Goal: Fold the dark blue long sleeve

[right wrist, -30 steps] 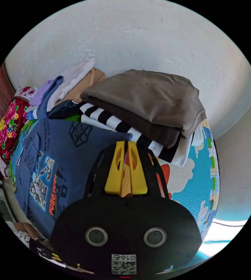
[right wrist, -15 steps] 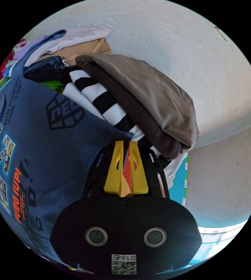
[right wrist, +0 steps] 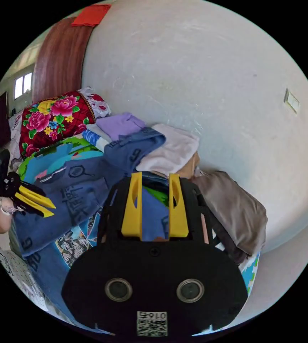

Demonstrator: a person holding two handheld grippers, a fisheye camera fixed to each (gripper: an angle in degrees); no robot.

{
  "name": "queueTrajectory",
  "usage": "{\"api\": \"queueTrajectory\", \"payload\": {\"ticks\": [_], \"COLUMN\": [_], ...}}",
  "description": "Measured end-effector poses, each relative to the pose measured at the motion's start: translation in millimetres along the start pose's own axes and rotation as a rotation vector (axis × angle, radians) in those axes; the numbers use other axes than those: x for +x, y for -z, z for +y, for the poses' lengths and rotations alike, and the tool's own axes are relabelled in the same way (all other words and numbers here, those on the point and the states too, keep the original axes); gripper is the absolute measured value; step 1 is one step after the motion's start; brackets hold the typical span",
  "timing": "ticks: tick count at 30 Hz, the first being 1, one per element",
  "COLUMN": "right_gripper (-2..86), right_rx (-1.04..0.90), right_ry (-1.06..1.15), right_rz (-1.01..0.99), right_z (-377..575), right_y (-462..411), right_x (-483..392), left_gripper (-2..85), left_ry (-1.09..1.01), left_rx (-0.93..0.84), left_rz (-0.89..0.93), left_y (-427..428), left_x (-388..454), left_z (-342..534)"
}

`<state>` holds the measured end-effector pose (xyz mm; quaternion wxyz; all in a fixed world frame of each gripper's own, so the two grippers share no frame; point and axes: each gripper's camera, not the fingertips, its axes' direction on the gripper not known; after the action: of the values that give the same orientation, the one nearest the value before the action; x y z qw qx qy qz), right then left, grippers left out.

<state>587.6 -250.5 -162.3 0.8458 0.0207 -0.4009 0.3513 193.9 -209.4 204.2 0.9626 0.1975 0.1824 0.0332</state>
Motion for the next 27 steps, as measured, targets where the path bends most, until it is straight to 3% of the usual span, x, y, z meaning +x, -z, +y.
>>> {"api": "queueTrajectory", "payload": {"ticks": [5, 14, 17, 23, 27], "right_gripper": [13.0, 13.9, 9.0, 4.5, 4.6], "right_rx": [-0.035, -0.175, -0.242, -0.039, 0.1], "right_ry": [0.106, 0.086, 0.057, 0.003, 0.05], "right_rz": [0.02, 0.193, 0.357, 0.351, 0.23], "right_z": [-54, -94, -91, -83, -55], "right_y": [-82, -234, -268, -197, -82], "right_x": [-80, -149, -158, -163, -170], "left_gripper": [5.9, 6.0, 6.3, 4.3, 0.0], "left_ry": [-0.044, -0.045, -0.062, -0.047, -0.022], "left_rx": [-0.171, -0.087, -0.085, -0.072, 0.064], "left_rz": [-0.04, 0.09, 0.078, 0.083, 0.202], "left_y": [-23, -3, 6, 23, 54], "left_x": [-43, -82, -85, -99, -121], "left_z": [7, 33, 41, 58, 80]}}
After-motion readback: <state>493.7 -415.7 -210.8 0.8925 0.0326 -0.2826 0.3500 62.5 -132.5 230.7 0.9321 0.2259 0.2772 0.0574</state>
